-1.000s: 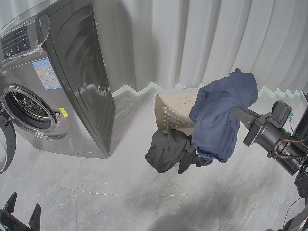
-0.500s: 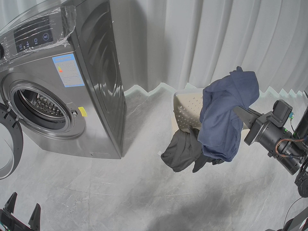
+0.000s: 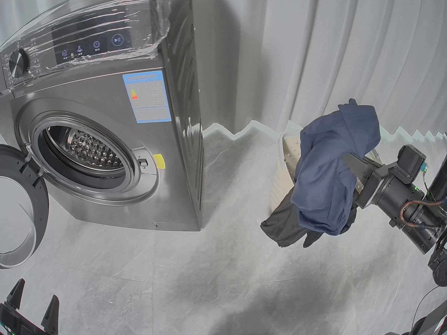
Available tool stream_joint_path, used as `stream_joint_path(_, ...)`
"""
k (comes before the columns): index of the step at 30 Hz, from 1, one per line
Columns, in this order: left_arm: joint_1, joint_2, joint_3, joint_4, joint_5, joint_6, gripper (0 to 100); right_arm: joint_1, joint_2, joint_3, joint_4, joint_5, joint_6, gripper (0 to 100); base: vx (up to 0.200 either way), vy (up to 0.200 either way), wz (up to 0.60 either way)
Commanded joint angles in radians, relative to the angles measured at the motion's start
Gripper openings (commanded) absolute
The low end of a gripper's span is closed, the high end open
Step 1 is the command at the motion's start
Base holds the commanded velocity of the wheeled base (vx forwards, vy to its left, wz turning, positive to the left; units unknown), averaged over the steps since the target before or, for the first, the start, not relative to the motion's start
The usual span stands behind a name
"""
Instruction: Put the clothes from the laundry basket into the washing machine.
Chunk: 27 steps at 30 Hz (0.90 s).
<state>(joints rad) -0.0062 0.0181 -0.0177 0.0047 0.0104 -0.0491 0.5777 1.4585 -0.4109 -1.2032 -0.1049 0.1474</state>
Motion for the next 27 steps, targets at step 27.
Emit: stream_joint_path(27,-0.001,-0.010,0.015,0.000,0.000,0.000,100,-0.009,-0.003,-0.013,0.004,0.002,-0.002,0,-0.059,0.096,0.00)
